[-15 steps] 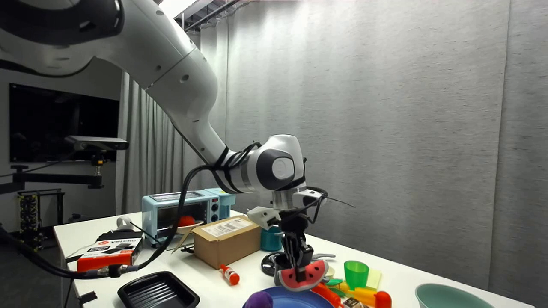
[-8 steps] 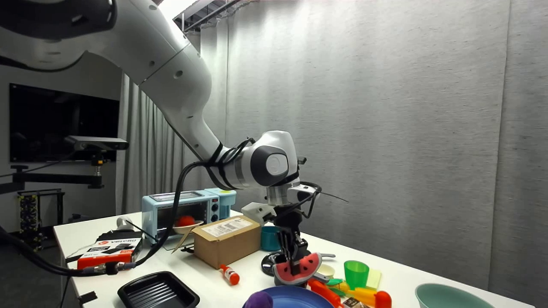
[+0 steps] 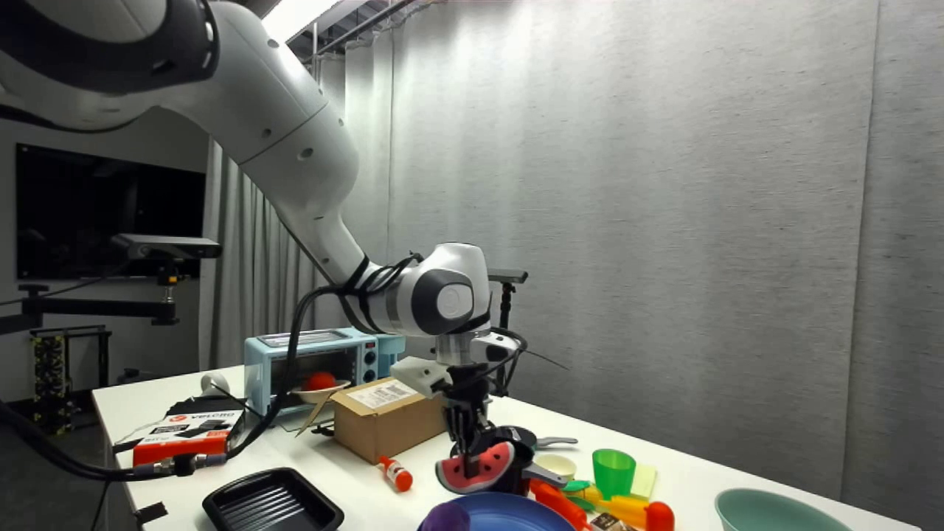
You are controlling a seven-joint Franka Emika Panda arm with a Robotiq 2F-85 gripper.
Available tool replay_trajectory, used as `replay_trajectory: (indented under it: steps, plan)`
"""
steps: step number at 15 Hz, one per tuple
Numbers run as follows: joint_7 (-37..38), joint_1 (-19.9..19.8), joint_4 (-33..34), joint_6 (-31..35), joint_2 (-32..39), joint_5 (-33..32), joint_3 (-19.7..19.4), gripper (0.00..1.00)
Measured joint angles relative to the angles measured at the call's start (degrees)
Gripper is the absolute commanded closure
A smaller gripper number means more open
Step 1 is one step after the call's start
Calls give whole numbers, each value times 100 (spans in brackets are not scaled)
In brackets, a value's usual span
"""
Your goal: Remove the plush toys from the blue plate
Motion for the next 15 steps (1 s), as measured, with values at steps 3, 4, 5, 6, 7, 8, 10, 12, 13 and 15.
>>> replay_trajectory:
  steps: [3, 4, 5, 6, 7, 8, 10, 12, 13, 15]
  plan:
    - [-531, 114, -213, 46, -7, 639, 549, 98]
    - [-737, 132, -289, 44, -7, 923, 737, 98]
    - [-981, 137, -360, 43, -8, 1237, 914, 98]
    - [-1241, 137, -418, 12, -7, 1555, 1065, 98]
    - [-1528, 135, -458, -67, -2, 1879, 1195, 98]
    - [-1798, 131, -482, -191, 0, 2165, 1296, 98]
    - [-2294, 122, -492, -572, 13, 2620, 1433, 98]
    - [-2689, 117, -470, -1098, 49, 2904, 1472, 98]
    - [-2839, 108, -446, -1385, 82, 2989, 1472, 98]
    - [-3062, 78, -345, -1961, 222, 3083, 1462, 98]
